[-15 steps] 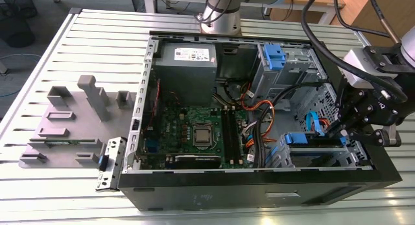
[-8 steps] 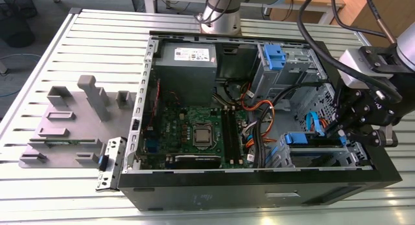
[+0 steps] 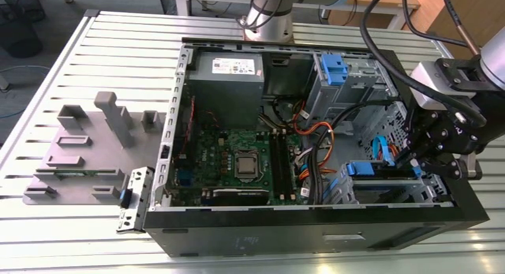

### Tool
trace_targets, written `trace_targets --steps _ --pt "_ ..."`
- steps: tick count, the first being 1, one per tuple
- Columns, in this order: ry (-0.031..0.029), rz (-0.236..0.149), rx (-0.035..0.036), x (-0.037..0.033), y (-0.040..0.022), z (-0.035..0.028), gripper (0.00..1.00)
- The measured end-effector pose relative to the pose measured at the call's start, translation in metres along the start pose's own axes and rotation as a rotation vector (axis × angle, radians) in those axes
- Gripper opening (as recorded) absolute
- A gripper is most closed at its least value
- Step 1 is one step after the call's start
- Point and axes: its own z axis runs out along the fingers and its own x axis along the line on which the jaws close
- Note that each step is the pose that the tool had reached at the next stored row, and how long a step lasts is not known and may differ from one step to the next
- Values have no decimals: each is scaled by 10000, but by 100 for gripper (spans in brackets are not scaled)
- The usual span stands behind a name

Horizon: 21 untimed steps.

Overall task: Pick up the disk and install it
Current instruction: 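Insert the second disk wire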

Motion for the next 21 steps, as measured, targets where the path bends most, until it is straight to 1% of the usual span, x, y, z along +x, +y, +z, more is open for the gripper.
trace_targets --steps 3,6,8,10,19,21 --pt "-13 0 0 -1 1 -13 16" --pt "-8 0 0 -1 1 -20 16" --pt "-16 10 0 -1 1 -21 16" --pt "-26 25 1 -2 1 -20 16" --pt "-28 35 2 -15 0 -10 16" --pt "-32 35 1 -15 0 3 16"
